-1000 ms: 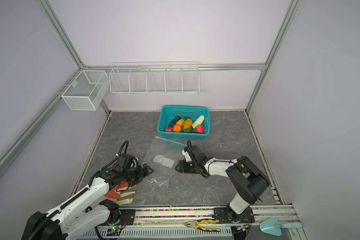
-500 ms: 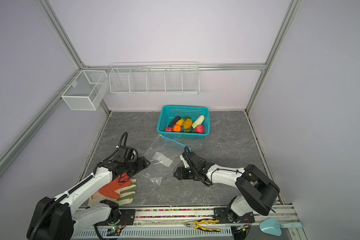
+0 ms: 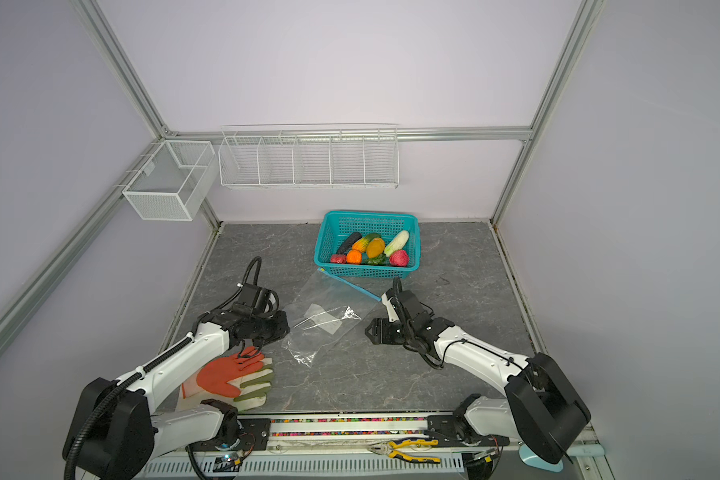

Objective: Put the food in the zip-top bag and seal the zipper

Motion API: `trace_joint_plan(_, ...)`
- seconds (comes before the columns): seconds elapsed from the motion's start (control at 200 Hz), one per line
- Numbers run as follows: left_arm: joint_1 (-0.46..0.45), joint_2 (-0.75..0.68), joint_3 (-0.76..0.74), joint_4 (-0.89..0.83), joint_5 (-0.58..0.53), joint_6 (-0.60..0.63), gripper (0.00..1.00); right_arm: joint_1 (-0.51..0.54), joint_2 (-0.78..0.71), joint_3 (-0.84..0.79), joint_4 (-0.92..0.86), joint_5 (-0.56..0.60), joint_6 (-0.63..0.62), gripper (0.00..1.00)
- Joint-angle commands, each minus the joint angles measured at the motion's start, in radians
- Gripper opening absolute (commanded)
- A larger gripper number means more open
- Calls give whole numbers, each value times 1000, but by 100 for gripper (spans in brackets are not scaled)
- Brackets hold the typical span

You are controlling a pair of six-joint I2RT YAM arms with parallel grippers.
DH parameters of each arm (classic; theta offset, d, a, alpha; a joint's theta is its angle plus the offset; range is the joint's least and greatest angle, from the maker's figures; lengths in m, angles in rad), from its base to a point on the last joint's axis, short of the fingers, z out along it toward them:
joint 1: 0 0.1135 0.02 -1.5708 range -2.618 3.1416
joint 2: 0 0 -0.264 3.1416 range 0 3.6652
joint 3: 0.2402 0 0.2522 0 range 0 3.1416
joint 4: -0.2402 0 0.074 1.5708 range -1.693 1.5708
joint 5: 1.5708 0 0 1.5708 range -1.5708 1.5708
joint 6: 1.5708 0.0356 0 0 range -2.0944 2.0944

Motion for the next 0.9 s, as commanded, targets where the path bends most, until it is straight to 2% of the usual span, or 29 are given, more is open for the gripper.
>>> trace_joint_plan(0.0,-66,-77,-19,-20,21,19,0,-41,-45,26,-86,3,-63,71)
trace_joint_plan(0.205,-160,-150,-44,-35,18,13,0,-128,-43,45,-118,-25,-106,73)
trace_joint_plan(0.37,-246,-123,-29,-55,-12,18,0,-187,3,62,-114,-58,-126,75)
trace_joint_plan(0.475,-253,-92,-19,-54,-36,35,0,-204,60,75,-77,-87,-124,75)
trace_joint_plan(0.64,-253,-13,26,-70,-190,66,0,-221,176,118,-67,-115,-150,76)
trace_joint_plan(0.8,-251,79,140,-121,-349,69,12,-223,236,112,-54,-158,-151,76)
trace_joint_plan(0.895,-244,112,205,-117,-389,106,19,-223,257,99,-45,-174,-153,75)
